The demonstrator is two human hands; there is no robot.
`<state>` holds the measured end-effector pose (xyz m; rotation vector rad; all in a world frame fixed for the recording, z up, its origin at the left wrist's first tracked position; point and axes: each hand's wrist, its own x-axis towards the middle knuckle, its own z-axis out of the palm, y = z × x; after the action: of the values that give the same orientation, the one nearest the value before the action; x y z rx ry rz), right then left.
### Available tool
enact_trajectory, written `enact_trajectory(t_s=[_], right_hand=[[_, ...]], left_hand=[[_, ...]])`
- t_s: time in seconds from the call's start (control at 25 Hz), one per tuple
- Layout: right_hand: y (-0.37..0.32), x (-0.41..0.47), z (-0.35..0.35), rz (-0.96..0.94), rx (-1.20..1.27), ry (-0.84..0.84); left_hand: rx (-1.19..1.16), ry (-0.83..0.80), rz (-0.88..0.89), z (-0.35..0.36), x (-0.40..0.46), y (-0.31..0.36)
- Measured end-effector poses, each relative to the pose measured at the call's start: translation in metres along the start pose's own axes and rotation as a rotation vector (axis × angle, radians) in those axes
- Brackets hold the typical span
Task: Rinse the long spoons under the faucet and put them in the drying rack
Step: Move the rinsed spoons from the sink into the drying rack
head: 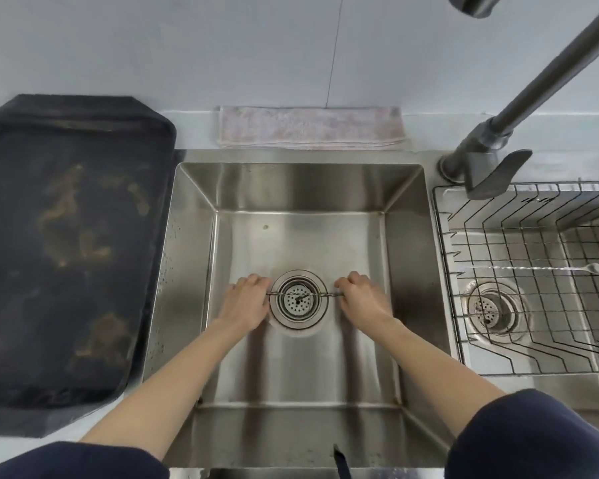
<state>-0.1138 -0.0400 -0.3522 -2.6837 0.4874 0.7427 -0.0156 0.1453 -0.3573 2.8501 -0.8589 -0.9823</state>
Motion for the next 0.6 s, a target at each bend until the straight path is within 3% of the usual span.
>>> enact_trajectory(t_s=[0.6], right_hand=[[0.002,0.023,0.024,-0.018,0.006,0.008]], left_hand=[[-0.004,0.056,0.004,0.02,0.022,0.003]])
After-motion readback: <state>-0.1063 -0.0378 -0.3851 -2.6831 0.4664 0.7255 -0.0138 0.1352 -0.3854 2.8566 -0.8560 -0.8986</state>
